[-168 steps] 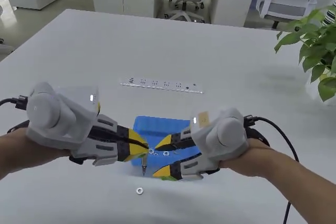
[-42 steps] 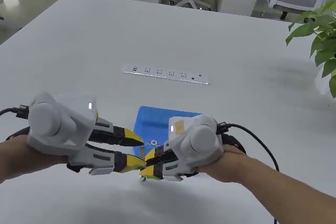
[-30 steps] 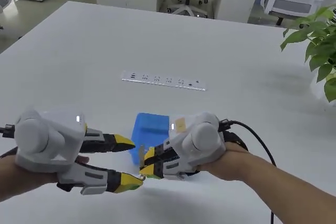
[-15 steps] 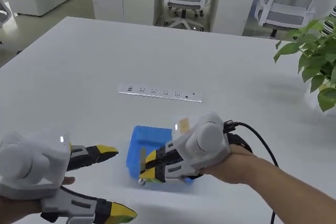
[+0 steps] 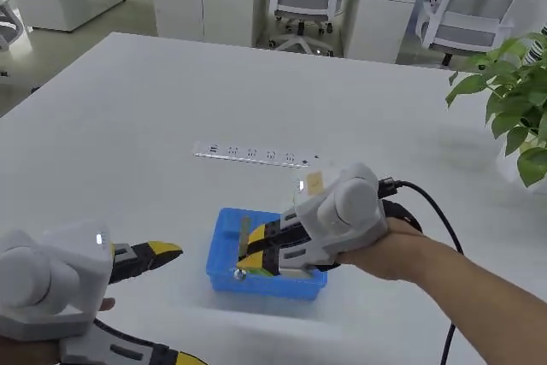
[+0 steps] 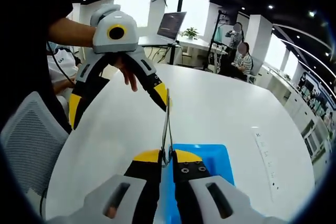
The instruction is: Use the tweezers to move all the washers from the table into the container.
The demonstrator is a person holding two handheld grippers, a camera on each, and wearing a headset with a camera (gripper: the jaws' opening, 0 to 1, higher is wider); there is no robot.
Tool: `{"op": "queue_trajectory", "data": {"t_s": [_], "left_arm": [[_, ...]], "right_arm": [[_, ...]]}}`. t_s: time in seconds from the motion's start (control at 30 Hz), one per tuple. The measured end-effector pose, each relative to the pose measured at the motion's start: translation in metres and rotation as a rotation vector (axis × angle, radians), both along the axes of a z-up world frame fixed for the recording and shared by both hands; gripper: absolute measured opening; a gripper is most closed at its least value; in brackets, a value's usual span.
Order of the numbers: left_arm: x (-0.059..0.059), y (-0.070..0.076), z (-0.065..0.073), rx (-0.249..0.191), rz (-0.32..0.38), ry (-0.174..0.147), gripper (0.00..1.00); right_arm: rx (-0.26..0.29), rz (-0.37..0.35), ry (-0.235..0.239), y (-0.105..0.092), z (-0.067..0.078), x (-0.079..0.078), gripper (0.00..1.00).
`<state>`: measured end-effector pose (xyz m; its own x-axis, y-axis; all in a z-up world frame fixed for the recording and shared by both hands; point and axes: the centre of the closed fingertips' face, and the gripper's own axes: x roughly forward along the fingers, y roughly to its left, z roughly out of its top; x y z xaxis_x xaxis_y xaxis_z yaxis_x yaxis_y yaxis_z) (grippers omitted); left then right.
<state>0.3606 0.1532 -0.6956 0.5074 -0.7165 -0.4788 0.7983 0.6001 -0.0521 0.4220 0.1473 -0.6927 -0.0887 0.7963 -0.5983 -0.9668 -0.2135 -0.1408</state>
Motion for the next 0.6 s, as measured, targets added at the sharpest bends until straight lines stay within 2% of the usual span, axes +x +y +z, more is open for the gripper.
{"op": "queue_trajectory", "data": {"t_s": [0.1,0.3,0.47,0.53,0.6], "left_arm": [[0.0,0.001,0.0,0.012,-0.001,-0.005,0.99],[-0.001,0.003,-0.003,0.012,0.005,0.007,0.99],[0.001,0.005,-0.005,0.016,0.007,0.005,0.99],[0.002,0.005,-0.004,0.014,0.01,-0.008,0.99],[0.002,0.004,-0.003,0.01,0.011,-0.002,0.99]], "right_arm": [[0.005,-0.002,-0.006,0.0,0.001,0.006,0.09],[0.016,-0.007,-0.011,0.001,0.001,0.015,0.09],[0.022,-0.009,-0.017,0.002,-0.004,0.024,0.09],[0.021,-0.011,-0.016,0.002,-0.006,0.027,0.09],[0.02,-0.013,-0.021,0.002,-0.01,0.031,0.09]]}}
